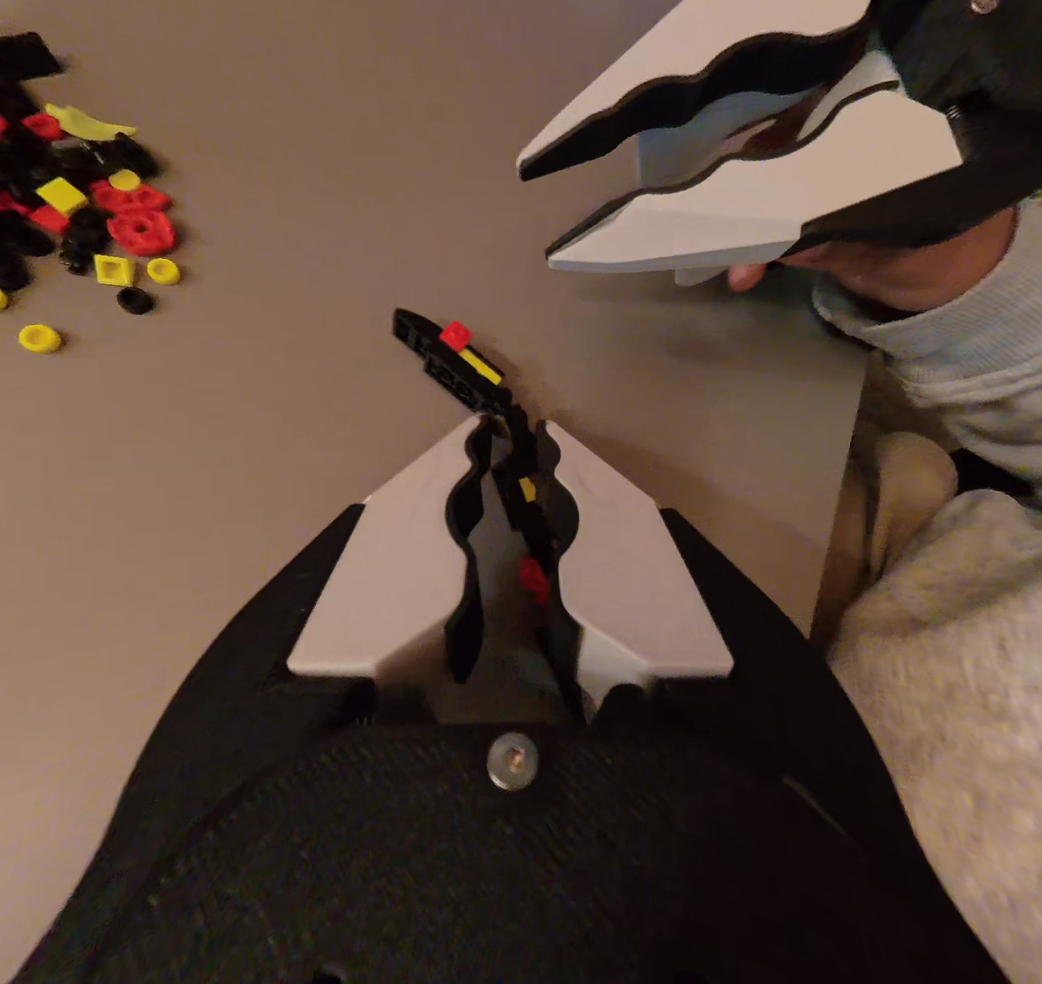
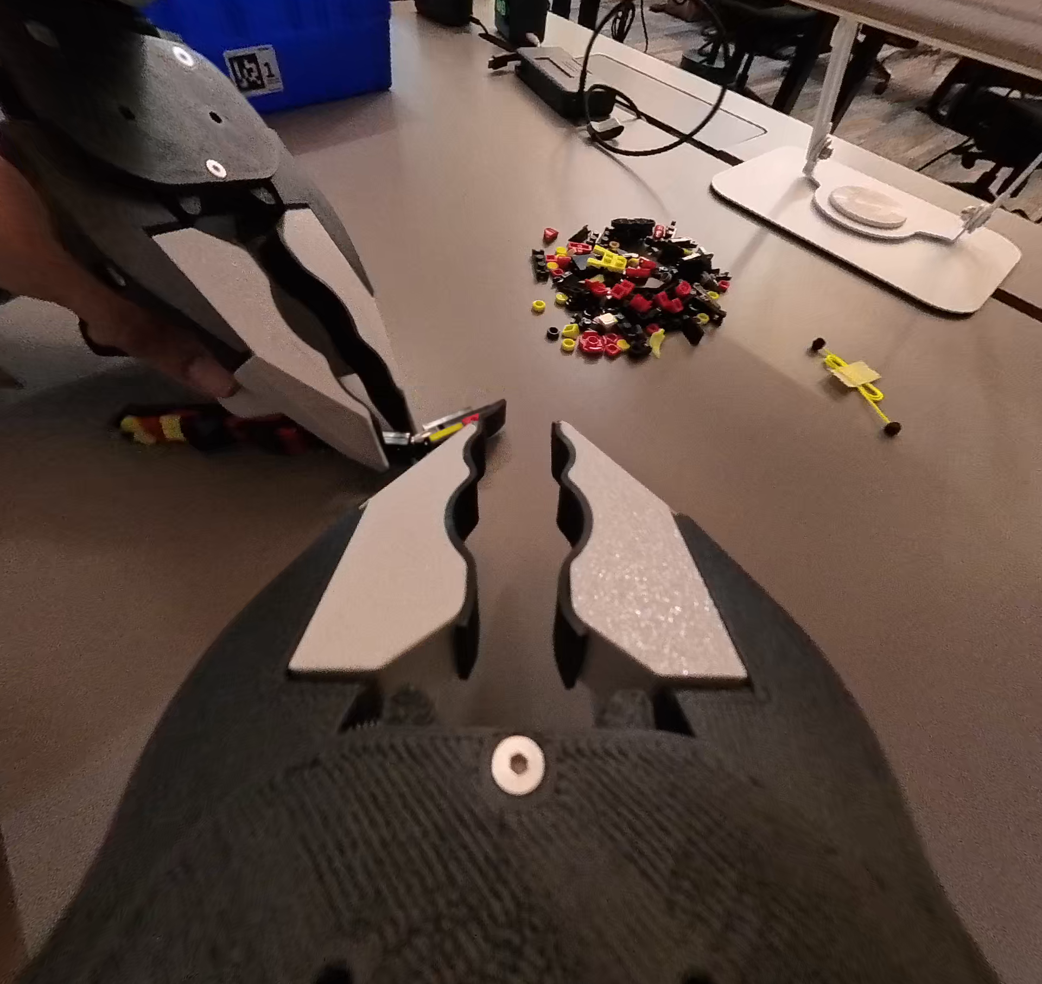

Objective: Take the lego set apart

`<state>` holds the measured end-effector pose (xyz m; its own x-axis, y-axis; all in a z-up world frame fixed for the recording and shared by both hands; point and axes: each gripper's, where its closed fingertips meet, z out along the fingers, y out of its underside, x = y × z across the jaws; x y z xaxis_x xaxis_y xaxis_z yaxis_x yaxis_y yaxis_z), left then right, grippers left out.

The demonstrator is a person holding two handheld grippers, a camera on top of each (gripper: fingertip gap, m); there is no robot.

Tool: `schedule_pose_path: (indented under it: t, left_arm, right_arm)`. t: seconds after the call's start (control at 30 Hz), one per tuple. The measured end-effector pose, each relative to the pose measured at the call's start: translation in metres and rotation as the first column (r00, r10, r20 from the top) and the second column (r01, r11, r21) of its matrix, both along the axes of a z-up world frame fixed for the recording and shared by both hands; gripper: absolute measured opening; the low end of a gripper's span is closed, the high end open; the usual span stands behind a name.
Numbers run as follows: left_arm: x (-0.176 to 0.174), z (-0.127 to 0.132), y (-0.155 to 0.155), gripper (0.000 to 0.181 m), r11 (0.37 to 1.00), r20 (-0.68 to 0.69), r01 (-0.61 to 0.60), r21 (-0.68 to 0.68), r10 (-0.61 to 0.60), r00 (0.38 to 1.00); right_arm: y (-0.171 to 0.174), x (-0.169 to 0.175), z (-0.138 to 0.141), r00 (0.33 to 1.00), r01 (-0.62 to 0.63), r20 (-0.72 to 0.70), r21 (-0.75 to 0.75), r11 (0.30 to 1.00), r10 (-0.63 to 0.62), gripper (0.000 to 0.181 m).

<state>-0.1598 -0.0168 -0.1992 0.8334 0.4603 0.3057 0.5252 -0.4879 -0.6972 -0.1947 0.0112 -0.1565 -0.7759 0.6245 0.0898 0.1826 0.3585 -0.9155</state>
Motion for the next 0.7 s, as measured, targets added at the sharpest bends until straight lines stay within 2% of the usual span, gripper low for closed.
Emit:
schedule_pose_path:
  t: [0.03, 0.13, 0.2, 0.3, 0.37, 0.43, 0.5, 0.6, 0.7]
  left_arm:
    - [0.0, 0.0, -0.002, 0.013, 1.0, -0.013, -0.003, 0.002, 0.003, 1.0]
    - [-0.001, 0.013, -0.008, 0.012, 0.991, -0.001, -0.028, 0.128, 0.028, 1.0]
    - [0.007, 0.034, -0.008, 0.012, 0.954, 0.036, -0.001, 0.3, -0.011, 0.999]
    - [0.007, 0.075, -0.016, 0.011, 0.813, 0.153, -0.056, 0.579, -0.041, 0.987]
    - [0.002, 0.095, -0.024, 0.01, 0.696, 0.24, -0.119, 0.708, -0.08, 0.967]
    - [0.006, 0.099, -0.025, 0.01, 0.653, 0.289, -0.132, 0.746, -0.139, 0.947]
    - [0.011, 0.101, -0.022, 0.01, 0.631, 0.299, -0.124, 0.765, -0.178, 0.938]
    - [0.019, 0.103, -0.015, 0.01, 0.616, 0.307, -0.11, 0.78, -0.223, 0.925]
    - [0.024, 0.101, -0.01, 0.01, 0.636, 0.286, -0.08, 0.768, -0.228, 0.931]
  right_arm:
    - [-0.001, 0.001, 0.0, 1.0, -0.007, -0.006, 0.001, 1.0, 0.007, 0.02]
    - [-0.001, 0.003, 0.003, 1.0, -0.018, -0.024, -0.003, 1.0, 0.018, 0.023]
    - [-0.002, 0.004, 0.005, 0.999, -0.024, -0.026, -0.021, 0.999, 0.024, 0.029]
    - [-0.011, 0.012, 0.022, 0.998, -0.066, 0.005, -0.189, 0.98, 0.068, 0.038]
    - [-0.02, 0.019, 0.043, 0.99, -0.088, 0.067, -0.408, 0.909, 0.126, 0.049]
    - [-0.024, 0.023, 0.059, 0.966, -0.07, 0.155, -0.61, 0.789, 0.206, 0.048]
    - [-0.025, 0.021, 0.06, 0.937, -0.01, 0.241, -0.706, 0.708, 0.253, 0.042]
    - [-0.032, 0.027, 0.057, 0.91, -0.024, 0.267, -0.729, 0.684, 0.317, 0.043]
    - [-0.037, 0.035, 0.062, 0.886, -0.056, 0.262, -0.759, 0.649, 0.383, 0.043]
